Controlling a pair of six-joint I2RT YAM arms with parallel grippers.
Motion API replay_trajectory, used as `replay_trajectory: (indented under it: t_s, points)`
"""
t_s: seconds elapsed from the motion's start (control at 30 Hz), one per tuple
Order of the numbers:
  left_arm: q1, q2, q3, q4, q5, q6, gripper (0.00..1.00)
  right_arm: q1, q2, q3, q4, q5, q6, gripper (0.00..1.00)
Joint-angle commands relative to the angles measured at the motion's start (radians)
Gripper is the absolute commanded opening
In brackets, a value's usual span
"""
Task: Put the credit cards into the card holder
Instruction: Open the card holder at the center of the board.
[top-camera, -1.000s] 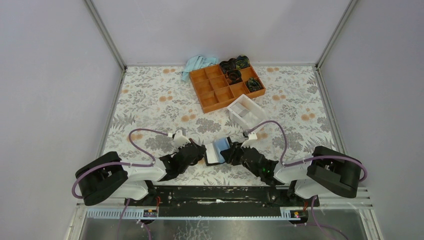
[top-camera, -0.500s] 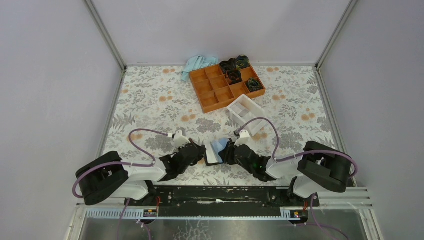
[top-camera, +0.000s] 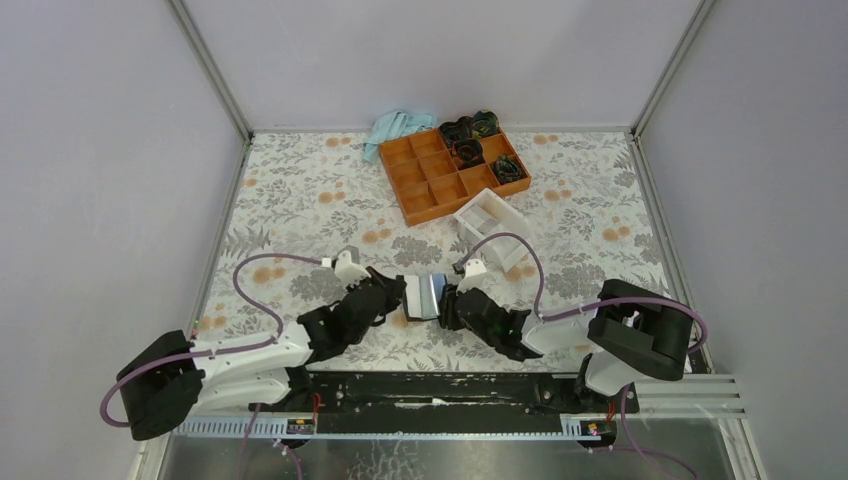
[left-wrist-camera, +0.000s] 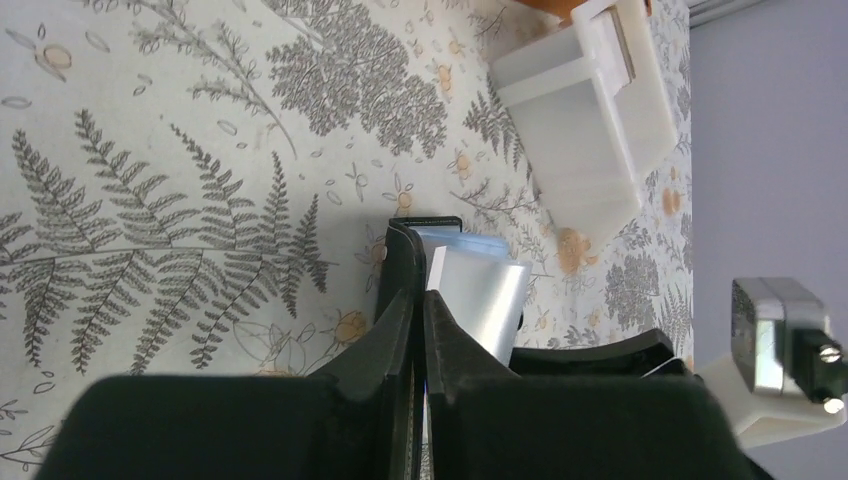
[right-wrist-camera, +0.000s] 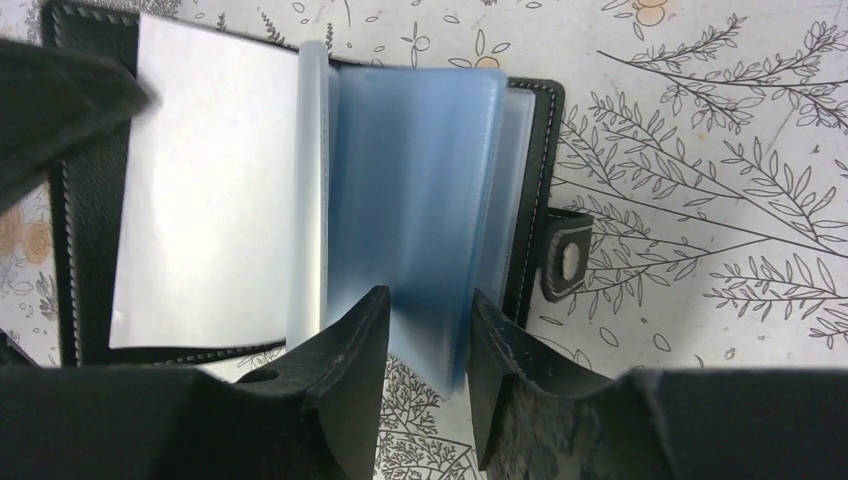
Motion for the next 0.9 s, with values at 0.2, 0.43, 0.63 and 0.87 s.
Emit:
replay_trajectory:
  t_s: [0.2,0.43,0.63,0.87]
  points:
    - [0.002,0.132,0.034,-0.002,0.007,0.016,0.03,0.046,-0.024,0.080,-0.074,0.125,-0.077,0.41]
    - [0.003,0.210,0.014,0.031,0.018,0.003,0.02,0.046,-0.040,0.117,-0.116,0.164,-0.111,0.44]
    - [0.002,0.209,0.010,0.025,0.012,0.008,0.02,0.045,-0.059,0.127,-0.154,0.215,-0.133,0.50]
    - [0.003,0.226,0.010,0.041,0.017,0.009,0.02,0.046,-0.071,0.156,-0.191,0.237,-0.177,0.53]
